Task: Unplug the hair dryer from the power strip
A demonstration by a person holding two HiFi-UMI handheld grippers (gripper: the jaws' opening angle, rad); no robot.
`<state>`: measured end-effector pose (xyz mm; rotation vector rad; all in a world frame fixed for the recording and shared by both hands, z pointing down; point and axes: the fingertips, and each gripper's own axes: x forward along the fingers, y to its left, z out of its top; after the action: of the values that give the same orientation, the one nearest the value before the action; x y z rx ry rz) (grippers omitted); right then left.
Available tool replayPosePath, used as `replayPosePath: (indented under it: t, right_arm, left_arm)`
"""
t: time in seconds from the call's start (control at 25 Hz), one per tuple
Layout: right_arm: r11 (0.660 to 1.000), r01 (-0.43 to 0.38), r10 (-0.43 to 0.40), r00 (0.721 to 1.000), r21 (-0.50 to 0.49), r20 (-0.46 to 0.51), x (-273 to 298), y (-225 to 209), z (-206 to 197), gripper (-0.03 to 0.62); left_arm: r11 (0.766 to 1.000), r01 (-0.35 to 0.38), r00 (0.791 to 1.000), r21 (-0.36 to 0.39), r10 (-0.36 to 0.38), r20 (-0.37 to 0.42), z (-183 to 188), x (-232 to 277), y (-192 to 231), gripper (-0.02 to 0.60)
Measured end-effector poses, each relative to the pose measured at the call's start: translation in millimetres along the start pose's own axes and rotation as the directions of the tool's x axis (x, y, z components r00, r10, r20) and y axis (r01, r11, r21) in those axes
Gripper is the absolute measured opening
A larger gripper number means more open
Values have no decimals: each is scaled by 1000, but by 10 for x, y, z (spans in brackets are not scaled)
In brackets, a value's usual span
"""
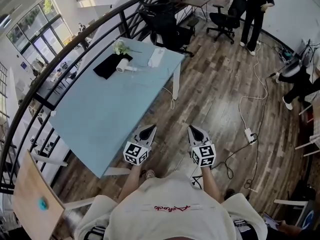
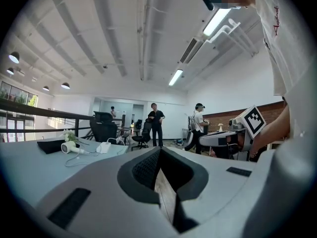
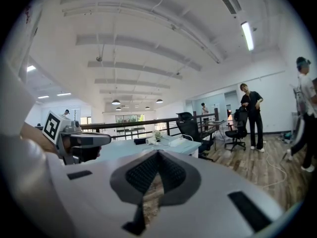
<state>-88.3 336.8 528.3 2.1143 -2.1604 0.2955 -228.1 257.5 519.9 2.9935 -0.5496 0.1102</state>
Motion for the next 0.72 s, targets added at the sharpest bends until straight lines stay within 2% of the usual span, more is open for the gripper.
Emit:
replayPosePath:
  t: [0.32, 0.72]
  right_arm:
    - [1000, -30, 30, 999, 1, -15, -43, -204, -39, 17]
    - [999, -46, 46, 999, -3, -12, 60, -390, -62, 17]
  left_arm:
    - [1000, -1, 1000, -7, 1, -19, -61, 200, -218, 8]
    - [1000, -11, 1000, -11, 11, -20, -97, 420, -221, 8]
